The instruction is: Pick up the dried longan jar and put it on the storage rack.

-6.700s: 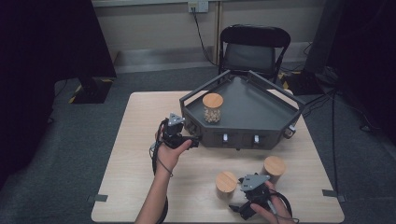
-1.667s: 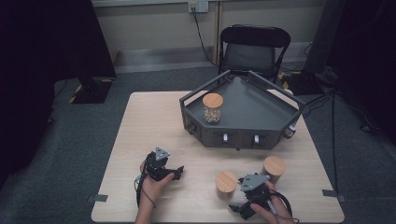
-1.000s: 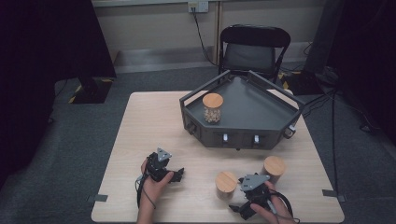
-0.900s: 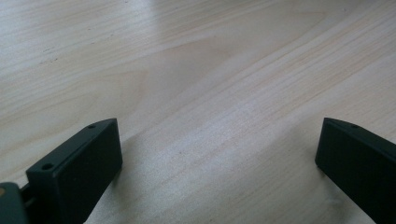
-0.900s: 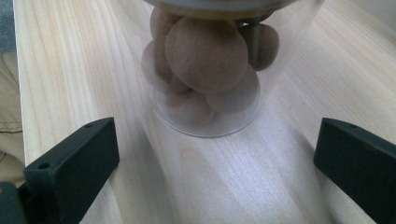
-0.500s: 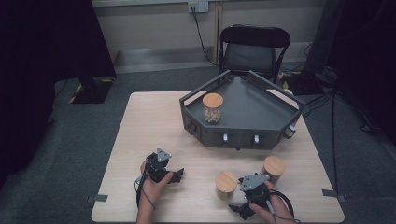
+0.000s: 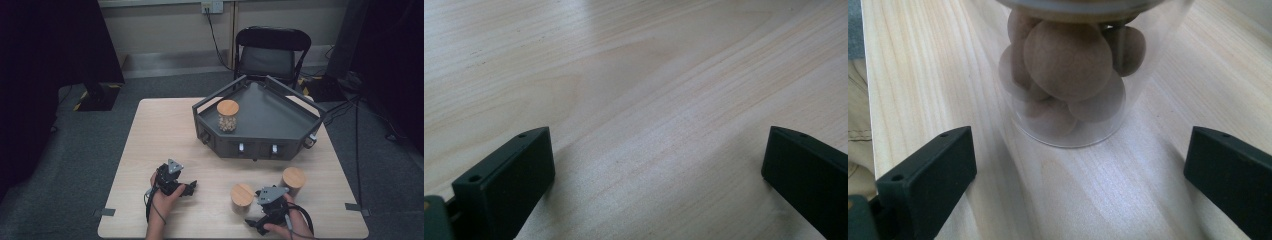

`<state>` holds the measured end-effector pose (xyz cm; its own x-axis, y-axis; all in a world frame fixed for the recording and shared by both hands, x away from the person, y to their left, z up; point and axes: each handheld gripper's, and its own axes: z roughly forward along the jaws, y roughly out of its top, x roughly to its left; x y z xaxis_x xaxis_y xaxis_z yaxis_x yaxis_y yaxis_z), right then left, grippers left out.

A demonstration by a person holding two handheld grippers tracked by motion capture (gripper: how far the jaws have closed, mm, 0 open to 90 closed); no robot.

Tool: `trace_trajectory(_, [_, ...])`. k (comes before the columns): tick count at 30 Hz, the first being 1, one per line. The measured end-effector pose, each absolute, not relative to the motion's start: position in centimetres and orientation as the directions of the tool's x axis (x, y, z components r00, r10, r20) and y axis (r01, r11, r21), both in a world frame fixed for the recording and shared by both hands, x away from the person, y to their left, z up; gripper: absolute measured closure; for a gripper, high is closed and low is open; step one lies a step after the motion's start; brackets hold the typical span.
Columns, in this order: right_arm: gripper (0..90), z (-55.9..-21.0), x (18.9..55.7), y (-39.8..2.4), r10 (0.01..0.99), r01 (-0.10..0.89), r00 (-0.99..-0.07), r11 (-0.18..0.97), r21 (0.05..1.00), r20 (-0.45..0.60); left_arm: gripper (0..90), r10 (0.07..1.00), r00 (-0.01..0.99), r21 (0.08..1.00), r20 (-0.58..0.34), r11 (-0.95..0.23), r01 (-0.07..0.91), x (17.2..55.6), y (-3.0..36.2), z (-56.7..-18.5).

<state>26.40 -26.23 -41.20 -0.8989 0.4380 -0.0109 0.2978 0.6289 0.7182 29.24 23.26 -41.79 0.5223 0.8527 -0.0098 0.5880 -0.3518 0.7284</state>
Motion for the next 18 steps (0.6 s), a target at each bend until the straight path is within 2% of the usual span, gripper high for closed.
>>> trace_trajectory(5, [2.0, -41.30, 26.54, -26.57, 0.457, 0.324, -0.889, 0.598, 0.733, 0.020, 0.2, 0.853, 0.522, 0.728, -0.010, -0.352, 0.588, 29.25, 23.27, -41.80])
trace_trajectory(18, [1.7, -40.67, 26.82, -26.77, 0.449, 0.304, -0.893, 0.558, 0.772, 0.028, 0.2, 0.853, 0.522, 0.728, -0.010, -0.352, 0.588, 29.24, 23.26, -41.80])
